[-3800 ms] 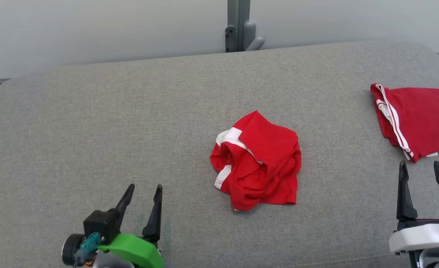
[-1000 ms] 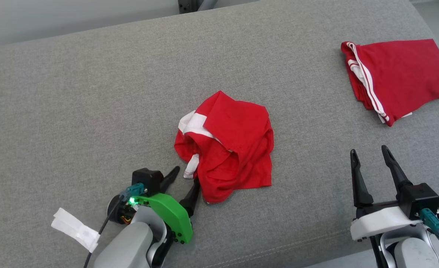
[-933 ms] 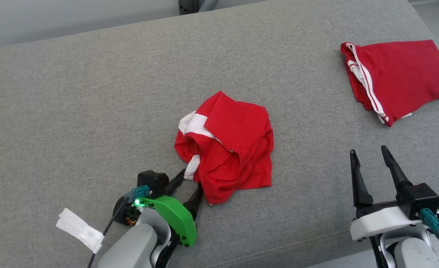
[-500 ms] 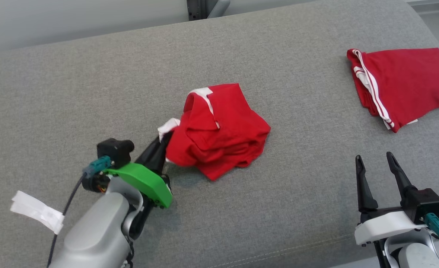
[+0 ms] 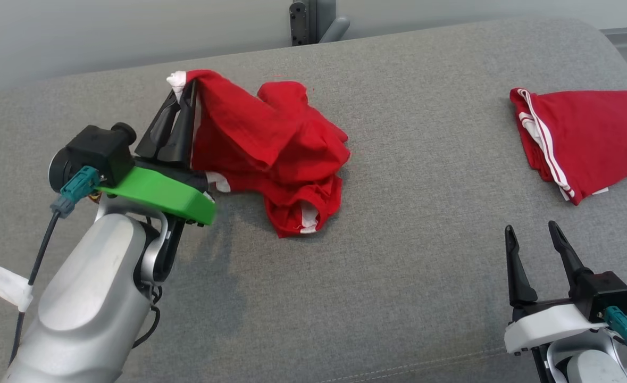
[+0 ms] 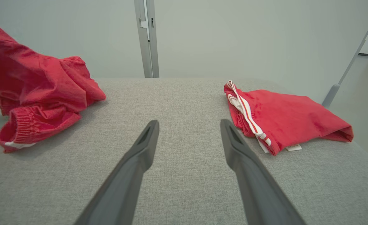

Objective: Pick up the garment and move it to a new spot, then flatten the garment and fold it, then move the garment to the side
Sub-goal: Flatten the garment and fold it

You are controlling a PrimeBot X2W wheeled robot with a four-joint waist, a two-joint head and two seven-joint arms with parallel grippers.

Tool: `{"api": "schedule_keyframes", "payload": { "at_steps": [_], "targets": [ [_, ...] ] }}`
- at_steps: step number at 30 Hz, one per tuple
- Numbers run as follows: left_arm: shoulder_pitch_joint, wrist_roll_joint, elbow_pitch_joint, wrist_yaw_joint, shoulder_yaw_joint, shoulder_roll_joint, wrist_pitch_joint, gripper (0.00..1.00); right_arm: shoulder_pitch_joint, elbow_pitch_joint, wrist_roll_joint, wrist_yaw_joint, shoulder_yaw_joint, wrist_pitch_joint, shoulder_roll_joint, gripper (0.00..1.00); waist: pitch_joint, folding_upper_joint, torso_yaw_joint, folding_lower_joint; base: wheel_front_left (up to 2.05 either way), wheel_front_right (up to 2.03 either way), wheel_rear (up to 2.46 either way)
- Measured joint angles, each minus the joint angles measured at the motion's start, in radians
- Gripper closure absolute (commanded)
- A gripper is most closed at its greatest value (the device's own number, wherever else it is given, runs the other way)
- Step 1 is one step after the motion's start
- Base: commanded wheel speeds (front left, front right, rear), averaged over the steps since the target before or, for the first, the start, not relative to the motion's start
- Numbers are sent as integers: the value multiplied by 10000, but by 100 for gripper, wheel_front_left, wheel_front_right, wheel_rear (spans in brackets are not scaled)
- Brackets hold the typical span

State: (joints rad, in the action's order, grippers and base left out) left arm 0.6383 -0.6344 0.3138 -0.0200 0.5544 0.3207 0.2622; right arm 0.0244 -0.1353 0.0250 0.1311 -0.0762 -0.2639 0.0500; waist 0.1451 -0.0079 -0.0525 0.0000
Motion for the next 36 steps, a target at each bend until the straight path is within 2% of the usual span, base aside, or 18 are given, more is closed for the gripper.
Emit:
{"api": "schedule_keyframes", "payload": {
  "at_steps": [9,18,24,27,30,33,36],
  "targets": [
    [298,-167,-1220,-571,-420,194,-525,100,-194,-75,17,-2,-13,0,-2,0,-434,-1,21,0,0,0,0],
    [916,-324,-2102,-1289,-1269,1032,-1118,100,-370,-73,17,-2,-121,0,0,0,-709,0,71,0,0,0,0],
    [1503,153,-2059,-1981,-1626,1360,-1168,100,-402,-77,-2,-2,-88,-2,0,0,-725,0,133,0,0,0,0],
    [1568,337,-1875,-2326,-1296,836,-1043,100,-395,-94,-19,0,-27,0,0,0,-689,0,136,0,0,0,0],
    [1125,314,-1482,-2587,-821,-161,-752,100,-321,-146,-23,0,155,0,-4,0,-625,0,54,0,0,0,0],
    [173,29,-811,-2631,-341,-1300,-428,100,-157,-167,-19,0,316,0,-2,0,-526,0,-99,0,0,0,0],
    [-513,-190,-86,-2431,163,-2274,-182,100,-12,-171,-19,0,424,0,0,0,-363,0,-276,0,0,0,0]
  ]
}}
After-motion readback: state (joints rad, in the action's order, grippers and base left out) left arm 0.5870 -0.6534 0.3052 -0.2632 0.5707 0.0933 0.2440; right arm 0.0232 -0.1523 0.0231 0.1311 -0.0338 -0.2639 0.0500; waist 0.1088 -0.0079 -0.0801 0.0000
